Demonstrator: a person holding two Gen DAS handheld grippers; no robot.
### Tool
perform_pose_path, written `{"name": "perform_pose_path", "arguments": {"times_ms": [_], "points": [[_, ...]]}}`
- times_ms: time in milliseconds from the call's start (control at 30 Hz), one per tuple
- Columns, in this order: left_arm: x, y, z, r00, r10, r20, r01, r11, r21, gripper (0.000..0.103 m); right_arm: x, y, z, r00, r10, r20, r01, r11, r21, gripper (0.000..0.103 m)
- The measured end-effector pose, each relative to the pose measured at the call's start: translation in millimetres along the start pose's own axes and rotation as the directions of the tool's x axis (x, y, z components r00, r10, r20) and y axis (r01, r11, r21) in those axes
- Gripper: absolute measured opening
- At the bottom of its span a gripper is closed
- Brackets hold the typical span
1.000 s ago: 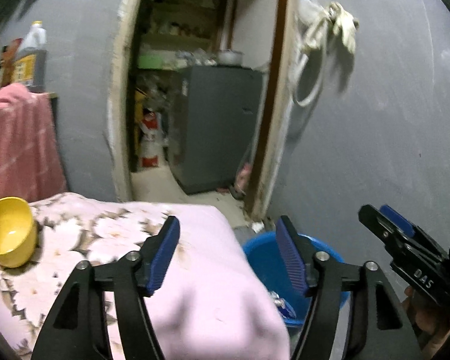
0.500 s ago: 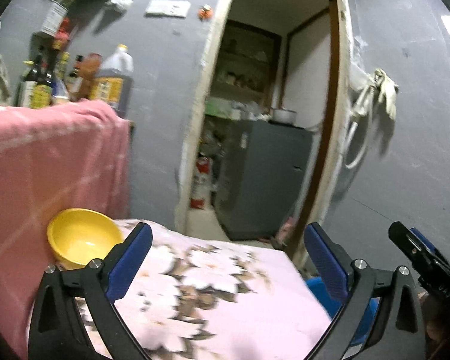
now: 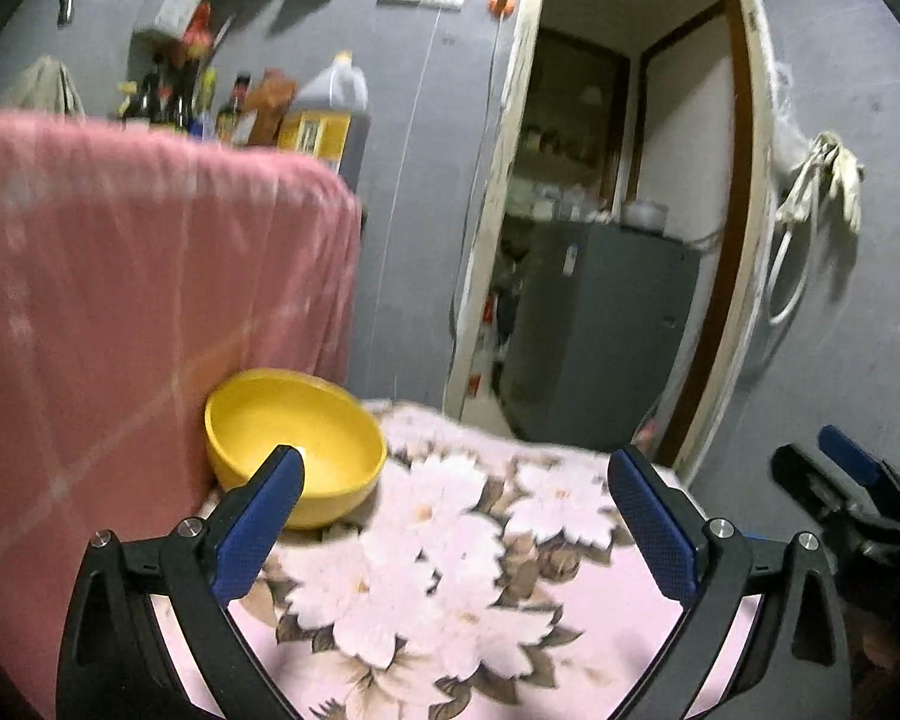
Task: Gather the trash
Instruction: 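Move both open tools back over the table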
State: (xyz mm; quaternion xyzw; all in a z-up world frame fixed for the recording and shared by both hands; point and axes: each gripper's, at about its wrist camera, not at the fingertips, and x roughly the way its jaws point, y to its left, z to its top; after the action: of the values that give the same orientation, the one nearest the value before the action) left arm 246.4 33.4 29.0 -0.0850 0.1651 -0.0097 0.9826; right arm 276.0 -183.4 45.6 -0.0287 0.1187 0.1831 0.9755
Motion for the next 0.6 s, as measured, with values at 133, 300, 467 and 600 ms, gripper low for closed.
{"name": "perform_pose_path", "arguments": {"times_ms": [133, 300, 467, 600], "points": [[23.3, 9.0, -10.8, 0.993, 0.022, -0.112, -0.025, 1.0, -0.019, 0.098, 33.9, 4.1, -13.6, 0.991, 0.049, -0.125, -0.053, 0.998, -0.029, 0.103], [50.7, 14.9, -23.1, 0.968, 0.032, -0.249, -0.042, 0.999, -0.035, 0.089, 77.5, 3.5, -30.0, 0.946, 0.107, -0.308, -0.118, 0.993, -0.02, 0.087], [73.2, 18.2, -34.7, 0.925, 0.008, -0.38, -0.027, 0.999, -0.046, 0.064, 114.2, 10.5, -48.9, 0.871, 0.147, -0.468, -0.185, 0.982, -0.036, 0.07], [81.2, 19.4, -40.9, 0.899, -0.006, -0.438, -0.021, 0.998, -0.056, 0.053, 129.3, 17.3, -62.0, 0.823, 0.164, -0.544, -0.228, 0.972, -0.053, 0.059]]}}
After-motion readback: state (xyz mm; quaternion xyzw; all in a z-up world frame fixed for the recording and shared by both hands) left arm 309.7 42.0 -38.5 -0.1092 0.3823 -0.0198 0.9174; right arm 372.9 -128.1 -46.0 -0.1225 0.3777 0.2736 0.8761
